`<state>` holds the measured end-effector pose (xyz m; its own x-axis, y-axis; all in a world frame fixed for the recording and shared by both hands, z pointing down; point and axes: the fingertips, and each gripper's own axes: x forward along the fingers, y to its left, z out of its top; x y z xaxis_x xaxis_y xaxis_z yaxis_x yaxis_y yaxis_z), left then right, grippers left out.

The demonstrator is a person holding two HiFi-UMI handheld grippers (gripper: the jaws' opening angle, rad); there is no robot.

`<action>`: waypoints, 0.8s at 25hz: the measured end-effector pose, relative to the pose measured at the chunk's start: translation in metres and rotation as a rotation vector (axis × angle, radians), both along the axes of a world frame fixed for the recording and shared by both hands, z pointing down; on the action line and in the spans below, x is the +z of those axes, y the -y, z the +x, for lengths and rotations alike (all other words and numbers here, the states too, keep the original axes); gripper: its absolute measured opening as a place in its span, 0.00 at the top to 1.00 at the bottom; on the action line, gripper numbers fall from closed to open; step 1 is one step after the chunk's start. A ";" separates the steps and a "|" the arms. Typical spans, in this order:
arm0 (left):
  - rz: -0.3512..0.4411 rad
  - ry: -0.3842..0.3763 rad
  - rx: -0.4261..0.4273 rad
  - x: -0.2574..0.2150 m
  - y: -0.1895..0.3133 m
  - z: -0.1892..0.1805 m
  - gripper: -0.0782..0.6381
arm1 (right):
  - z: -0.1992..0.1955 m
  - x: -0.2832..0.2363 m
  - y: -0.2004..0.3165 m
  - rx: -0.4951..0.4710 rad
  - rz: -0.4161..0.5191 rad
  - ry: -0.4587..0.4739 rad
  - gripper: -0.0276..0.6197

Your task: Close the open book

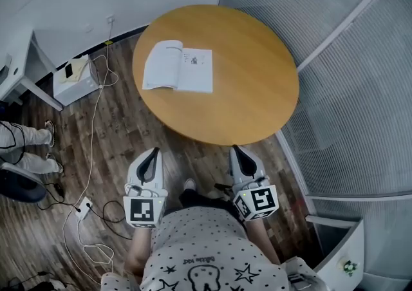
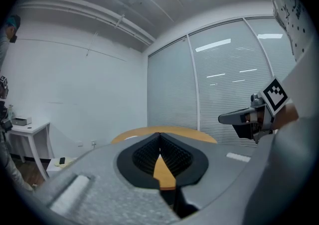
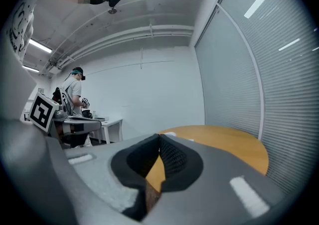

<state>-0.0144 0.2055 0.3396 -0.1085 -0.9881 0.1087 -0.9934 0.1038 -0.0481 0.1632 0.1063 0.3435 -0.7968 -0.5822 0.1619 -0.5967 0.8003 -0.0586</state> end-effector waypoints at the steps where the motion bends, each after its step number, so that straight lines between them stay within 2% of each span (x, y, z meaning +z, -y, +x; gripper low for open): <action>1: 0.001 0.000 0.000 -0.001 0.006 0.001 0.88 | 0.001 -0.001 0.006 -0.002 -0.001 0.000 0.95; 12: 0.017 -0.048 -0.022 -0.008 0.047 0.010 0.88 | 0.014 0.006 0.051 -0.006 -0.036 0.005 0.95; 17: 0.003 -0.028 -0.003 0.003 0.061 0.014 0.88 | 0.013 0.017 0.058 -0.007 -0.051 0.016 0.95; 20: -0.001 -0.044 0.001 0.007 0.065 0.011 0.88 | 0.010 0.019 0.062 0.002 -0.058 0.016 0.95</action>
